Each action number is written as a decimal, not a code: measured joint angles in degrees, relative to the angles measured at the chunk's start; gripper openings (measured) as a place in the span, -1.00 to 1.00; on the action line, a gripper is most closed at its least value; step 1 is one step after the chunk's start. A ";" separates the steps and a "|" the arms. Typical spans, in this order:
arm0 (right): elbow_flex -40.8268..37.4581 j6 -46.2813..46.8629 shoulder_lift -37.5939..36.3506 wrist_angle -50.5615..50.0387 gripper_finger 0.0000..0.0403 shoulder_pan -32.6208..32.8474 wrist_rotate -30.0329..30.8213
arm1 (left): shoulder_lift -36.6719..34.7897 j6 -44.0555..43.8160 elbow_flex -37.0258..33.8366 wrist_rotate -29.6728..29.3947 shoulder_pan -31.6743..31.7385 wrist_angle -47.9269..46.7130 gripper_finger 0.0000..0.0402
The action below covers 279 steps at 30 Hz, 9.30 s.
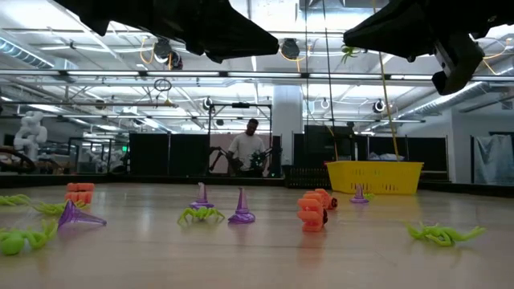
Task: Sort Halloween decoration
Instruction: Put the green spider toy into the black basket, then put the violet witch hat toy into the yellow basket
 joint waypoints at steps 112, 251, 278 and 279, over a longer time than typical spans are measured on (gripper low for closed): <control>32.61 62.54 30.99 -43.92 -1.00 -68.65 -30.94 | -0.02 -11.57 -0.02 -0.09 -1.03 -5.23 -0.43; 2.93 91.33 21.03 -23.85 -0.57 -3.72 -17.47 | 0.00 -22.64 0.02 -3.13 -7.04 -19.56 -0.43; 2.86 92.59 22.10 -18.83 -0.35 -3.93 -12.21 | 0.00 -22.65 0.02 -3.10 -7.04 -19.02 -0.43; 2.86 92.34 22.37 -18.80 -0.39 -3.95 -12.22 | 0.00 -22.64 0.02 -3.10 -7.04 -19.02 -0.43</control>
